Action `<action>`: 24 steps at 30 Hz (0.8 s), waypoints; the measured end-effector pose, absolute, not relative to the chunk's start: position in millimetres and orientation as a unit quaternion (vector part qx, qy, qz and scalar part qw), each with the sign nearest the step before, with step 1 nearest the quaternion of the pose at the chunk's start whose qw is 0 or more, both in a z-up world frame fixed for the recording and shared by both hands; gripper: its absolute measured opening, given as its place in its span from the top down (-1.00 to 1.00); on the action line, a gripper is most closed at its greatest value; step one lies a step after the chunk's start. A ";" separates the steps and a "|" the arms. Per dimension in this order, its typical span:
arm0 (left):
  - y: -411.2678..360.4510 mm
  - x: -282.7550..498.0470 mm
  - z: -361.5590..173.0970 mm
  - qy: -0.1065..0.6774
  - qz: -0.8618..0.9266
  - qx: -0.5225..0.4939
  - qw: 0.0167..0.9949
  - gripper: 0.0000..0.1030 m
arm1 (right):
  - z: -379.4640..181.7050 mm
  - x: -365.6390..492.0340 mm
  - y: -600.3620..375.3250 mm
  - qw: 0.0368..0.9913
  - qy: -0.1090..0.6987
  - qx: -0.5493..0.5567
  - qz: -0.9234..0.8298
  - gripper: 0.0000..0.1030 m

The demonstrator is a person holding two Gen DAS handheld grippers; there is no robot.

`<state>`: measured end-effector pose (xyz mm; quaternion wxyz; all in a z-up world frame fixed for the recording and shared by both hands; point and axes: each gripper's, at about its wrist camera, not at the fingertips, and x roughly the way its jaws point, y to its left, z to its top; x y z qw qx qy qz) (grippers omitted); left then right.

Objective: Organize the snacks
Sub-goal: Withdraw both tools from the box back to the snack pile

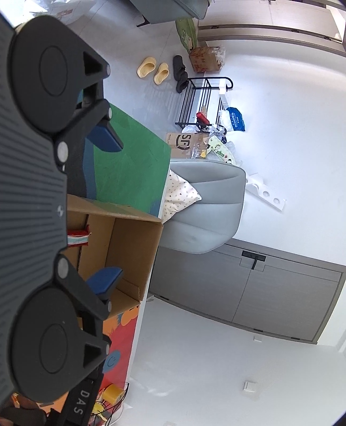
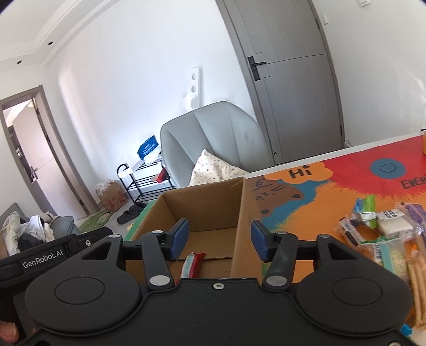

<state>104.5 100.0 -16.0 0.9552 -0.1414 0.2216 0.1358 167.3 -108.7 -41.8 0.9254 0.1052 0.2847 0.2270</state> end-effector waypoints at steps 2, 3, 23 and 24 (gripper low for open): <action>98.9 102.4 -17.0 0.217 0.131 -0.149 0.956 -0.90 | -41.6 161.5 -119.5 0.929 0.283 0.110 0.211 -0.17; 97.6 100.8 -17.4 0.215 0.128 -0.153 0.956 -0.90 | -41.6 161.5 -119.5 0.929 0.283 0.110 0.211 -0.22; 38.8 91.0 -21.2 0.247 0.062 -0.121 0.959 -0.91 | -50.3 125.7 -197.0 0.942 0.284 0.129 0.125 -0.99; 34.6 89.5 -22.0 0.246 0.062 -0.117 0.960 -0.91 | -50.3 124.6 -199.9 0.942 0.284 0.128 0.124 -1.00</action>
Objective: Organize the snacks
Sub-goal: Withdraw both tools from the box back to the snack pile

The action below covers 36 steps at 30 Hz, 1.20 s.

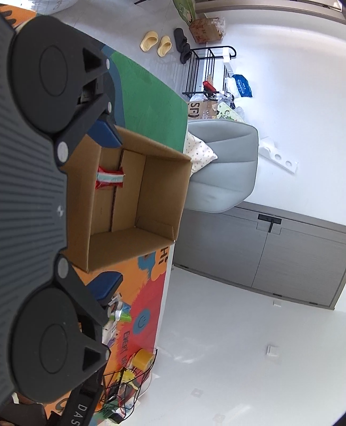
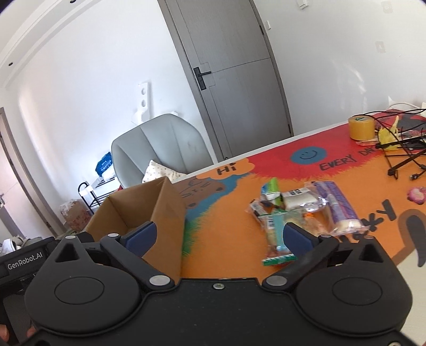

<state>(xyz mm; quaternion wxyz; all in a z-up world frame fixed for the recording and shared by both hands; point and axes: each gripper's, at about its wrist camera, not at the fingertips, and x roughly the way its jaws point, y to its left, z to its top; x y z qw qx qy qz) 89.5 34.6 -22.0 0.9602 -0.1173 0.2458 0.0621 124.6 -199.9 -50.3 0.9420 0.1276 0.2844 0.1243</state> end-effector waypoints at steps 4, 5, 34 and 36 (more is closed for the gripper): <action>20.2 87.8 -22.5 0.244 0.053 -0.113 0.962 -0.91 | -51.9 120.5 -214.4 0.943 0.288 0.121 0.113 -0.99; 16.8 87.2 -22.5 0.243 0.051 -0.113 0.962 -0.91 | -52.4 119.8 -218.2 0.944 0.288 0.121 0.108 -1.00; -77.7 84.4 -61.4 0.276 -0.007 -0.093 0.957 -0.91 | -95.6 109.2 -304.2 0.929 0.326 0.159 0.072 -0.46; -80.2 84.6 -65.3 0.277 -0.002 -0.100 0.956 -0.91 | -100.1 112.2 -306.8 0.926 0.329 0.168 0.075 -0.38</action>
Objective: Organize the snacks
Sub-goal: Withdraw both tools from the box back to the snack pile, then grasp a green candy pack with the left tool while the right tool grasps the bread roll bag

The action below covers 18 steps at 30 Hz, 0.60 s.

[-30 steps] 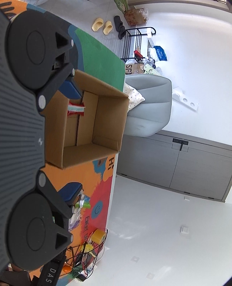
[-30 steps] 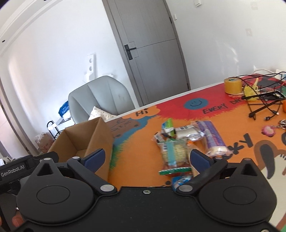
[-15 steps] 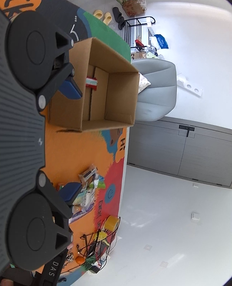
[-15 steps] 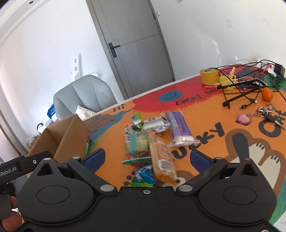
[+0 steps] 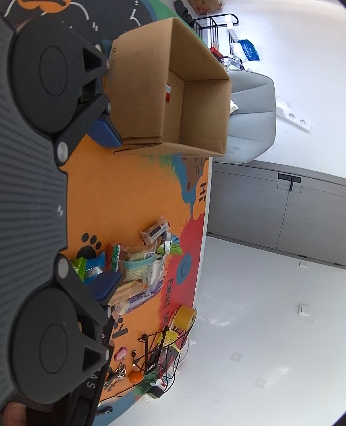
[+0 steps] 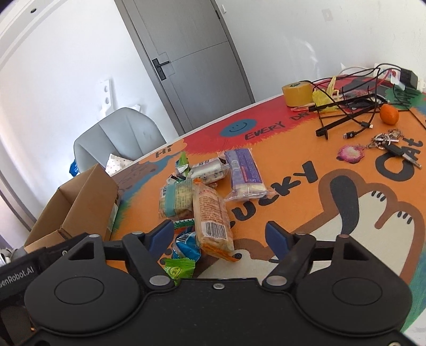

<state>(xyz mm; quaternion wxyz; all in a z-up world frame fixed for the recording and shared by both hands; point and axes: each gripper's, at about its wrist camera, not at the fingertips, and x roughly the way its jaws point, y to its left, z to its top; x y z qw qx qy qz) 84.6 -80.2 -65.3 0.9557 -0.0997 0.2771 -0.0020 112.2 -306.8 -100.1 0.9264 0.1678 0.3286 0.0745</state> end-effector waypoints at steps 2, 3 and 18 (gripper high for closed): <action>-82.4 84.6 -68.9 0.277 0.002 -0.103 0.955 -0.91 | -105.2 116.5 -308.3 0.922 0.335 0.176 0.082 -0.34; -83.2 84.9 -70.8 0.278 0.004 -0.105 0.955 -0.91 | -107.6 118.4 -308.8 0.920 0.337 0.180 0.085 -0.34; -109.6 94.5 -97.4 0.317 -0.033 -0.107 0.942 -0.82 | -139.5 132.5 -317.1 0.895 0.371 0.215 0.119 0.29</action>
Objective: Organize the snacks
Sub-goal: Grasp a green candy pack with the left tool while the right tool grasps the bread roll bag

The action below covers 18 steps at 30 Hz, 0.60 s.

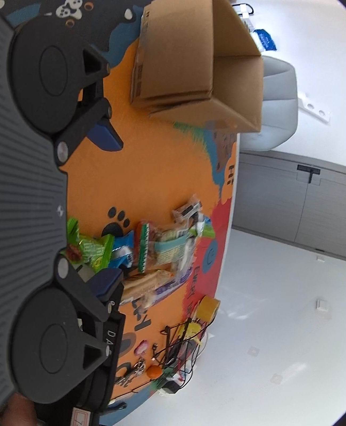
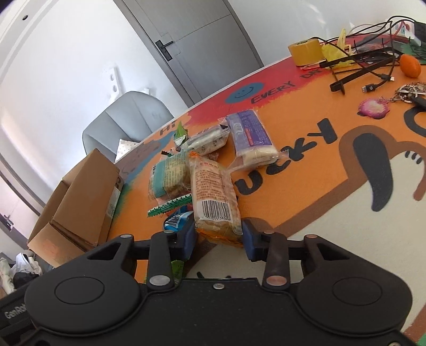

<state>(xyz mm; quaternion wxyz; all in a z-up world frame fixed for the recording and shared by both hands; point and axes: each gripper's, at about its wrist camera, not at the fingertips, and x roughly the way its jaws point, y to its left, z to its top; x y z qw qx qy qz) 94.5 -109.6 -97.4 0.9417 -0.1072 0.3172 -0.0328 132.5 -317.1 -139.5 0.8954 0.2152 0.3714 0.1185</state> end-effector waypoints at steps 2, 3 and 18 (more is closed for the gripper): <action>-113.9 96.0 -100.1 0.324 -0.045 -0.106 0.939 -0.81 | -137.6 126.1 -321.8 0.898 0.370 0.213 0.108 0.29; -117.0 96.4 -101.4 0.324 -0.051 -0.103 0.939 -0.81 | -137.6 126.1 -321.8 0.898 0.370 0.213 0.108 0.29; -140.0 105.9 -120.6 0.351 -0.079 -0.082 0.929 -0.30 | -127.3 102.2 -342.7 0.912 0.363 0.183 0.064 0.29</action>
